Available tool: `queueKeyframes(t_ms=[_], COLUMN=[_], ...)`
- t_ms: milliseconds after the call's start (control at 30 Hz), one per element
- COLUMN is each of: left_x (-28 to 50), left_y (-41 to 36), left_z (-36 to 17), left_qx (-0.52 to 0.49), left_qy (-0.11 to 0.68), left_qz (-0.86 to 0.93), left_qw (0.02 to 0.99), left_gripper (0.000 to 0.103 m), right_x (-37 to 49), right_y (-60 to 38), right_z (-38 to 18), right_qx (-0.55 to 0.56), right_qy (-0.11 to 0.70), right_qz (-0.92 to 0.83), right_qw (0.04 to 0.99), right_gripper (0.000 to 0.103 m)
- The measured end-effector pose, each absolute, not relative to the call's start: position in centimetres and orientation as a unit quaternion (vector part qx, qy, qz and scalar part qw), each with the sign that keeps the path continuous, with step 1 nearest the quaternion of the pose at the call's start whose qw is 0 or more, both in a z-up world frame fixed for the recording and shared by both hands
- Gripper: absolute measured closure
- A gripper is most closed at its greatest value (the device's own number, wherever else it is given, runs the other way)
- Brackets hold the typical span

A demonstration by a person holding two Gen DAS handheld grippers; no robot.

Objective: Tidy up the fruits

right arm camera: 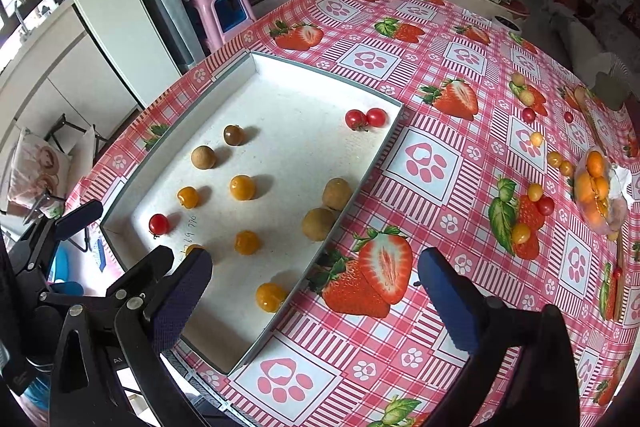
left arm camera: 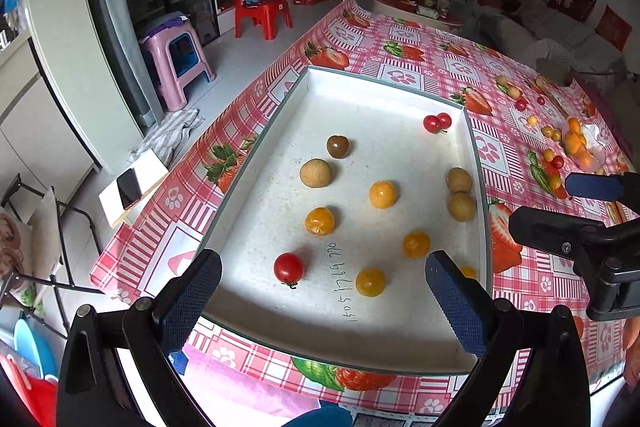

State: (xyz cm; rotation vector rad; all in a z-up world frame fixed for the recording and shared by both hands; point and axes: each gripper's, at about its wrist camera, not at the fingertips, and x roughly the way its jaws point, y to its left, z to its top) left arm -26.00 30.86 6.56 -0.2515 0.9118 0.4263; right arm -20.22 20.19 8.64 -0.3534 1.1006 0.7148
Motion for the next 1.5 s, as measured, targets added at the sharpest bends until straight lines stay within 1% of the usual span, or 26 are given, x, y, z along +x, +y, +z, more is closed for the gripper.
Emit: queueKeyframes(t_ms=[300, 667, 1500], left_x=[-27.3, -28.1, -28.3], left_y=[29.1, 27.1, 26.2], left_z=[6.5, 6.4, 5.6], left_qx=[-0.082, -0.059, -0.06], left_qy=[0.43, 0.43, 0.446], left_qz=[0.21, 0.204, 0.212], left_qw=[0.874, 0.877, 0.868], left_gripper=[0.0, 0.0, 0.0], right_x=[-22.3, -23.7, -23.7], right_y=[19.3, 17.6, 16.7], right_z=[8.6, 8.1, 7.4], right_qx=[-0.158, -0.149, -0.152], right_qy=[0.503, 0.501, 0.495], right_qz=[0.333, 0.325, 0.328], right_qw=[0.781, 0.788, 0.79], right_gripper=[0.0, 0.0, 0.0])
